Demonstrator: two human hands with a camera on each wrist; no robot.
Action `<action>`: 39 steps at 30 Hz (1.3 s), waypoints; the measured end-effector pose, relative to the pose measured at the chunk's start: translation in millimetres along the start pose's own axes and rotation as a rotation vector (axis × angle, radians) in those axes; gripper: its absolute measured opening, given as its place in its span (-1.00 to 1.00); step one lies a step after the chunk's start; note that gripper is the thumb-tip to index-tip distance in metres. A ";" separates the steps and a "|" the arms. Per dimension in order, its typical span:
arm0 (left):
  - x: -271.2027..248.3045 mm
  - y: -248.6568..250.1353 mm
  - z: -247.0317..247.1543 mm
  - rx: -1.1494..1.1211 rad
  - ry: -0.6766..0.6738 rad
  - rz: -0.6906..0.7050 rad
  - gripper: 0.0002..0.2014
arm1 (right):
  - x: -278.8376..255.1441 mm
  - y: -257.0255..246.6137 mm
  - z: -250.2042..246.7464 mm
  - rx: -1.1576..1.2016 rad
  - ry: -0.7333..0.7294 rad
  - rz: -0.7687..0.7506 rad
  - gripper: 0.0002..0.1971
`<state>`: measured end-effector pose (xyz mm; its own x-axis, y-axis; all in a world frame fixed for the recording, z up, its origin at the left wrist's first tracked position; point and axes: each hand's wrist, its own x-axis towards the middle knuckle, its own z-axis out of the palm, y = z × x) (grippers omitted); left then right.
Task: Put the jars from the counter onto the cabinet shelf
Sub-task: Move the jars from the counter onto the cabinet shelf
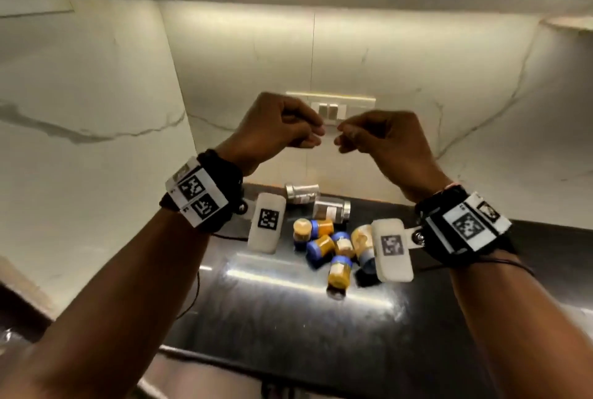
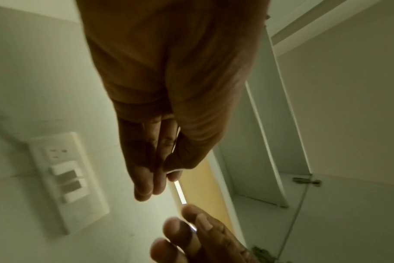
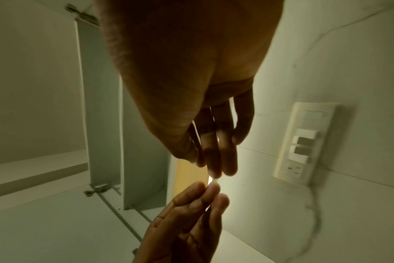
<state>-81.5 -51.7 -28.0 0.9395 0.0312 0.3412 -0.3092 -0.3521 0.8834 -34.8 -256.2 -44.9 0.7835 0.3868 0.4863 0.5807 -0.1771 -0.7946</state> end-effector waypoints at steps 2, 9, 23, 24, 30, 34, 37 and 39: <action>-11.5 -36.1 6.6 -0.021 -0.008 -0.072 -0.86 | -18.4 29.6 13.2 -0.019 -0.031 0.059 -0.85; -44.8 -163.4 26.0 -0.073 -0.039 -0.346 -0.87 | -73.6 142.4 58.1 -0.153 -0.082 0.296 -0.91; 2.8 -337.2 17.1 0.050 -0.060 -0.622 -0.92 | -52.0 276.5 111.8 -0.298 -0.076 0.636 -0.79; 13.9 -348.4 14.7 0.065 -0.060 -0.629 -0.93 | -41.1 281.4 112.1 -0.321 -0.080 0.647 -0.77; 76.4 -390.5 7.7 0.189 -0.054 -0.650 -0.71 | 5.5 323.7 101.4 -0.451 -0.092 0.725 -0.66; 116.4 -405.4 7.0 0.299 -0.095 -0.632 -0.37 | 36.8 341.0 93.0 -0.600 -0.135 0.719 -0.42; 135.8 -410.6 11.8 0.346 -0.107 -0.606 -0.22 | 50.5 348.1 90.1 -0.723 -0.235 0.732 -0.23; 148.8 -415.8 17.6 0.382 -0.126 -0.590 -0.14 | 60.9 354.2 89.8 -0.750 -0.312 0.756 -0.16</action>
<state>189.4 82.9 -350.3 0.9511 0.2176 -0.2194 0.3081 -0.6138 0.7268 198.6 -214.1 -329.4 0.9637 0.1402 -0.2272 0.0461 -0.9256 -0.3756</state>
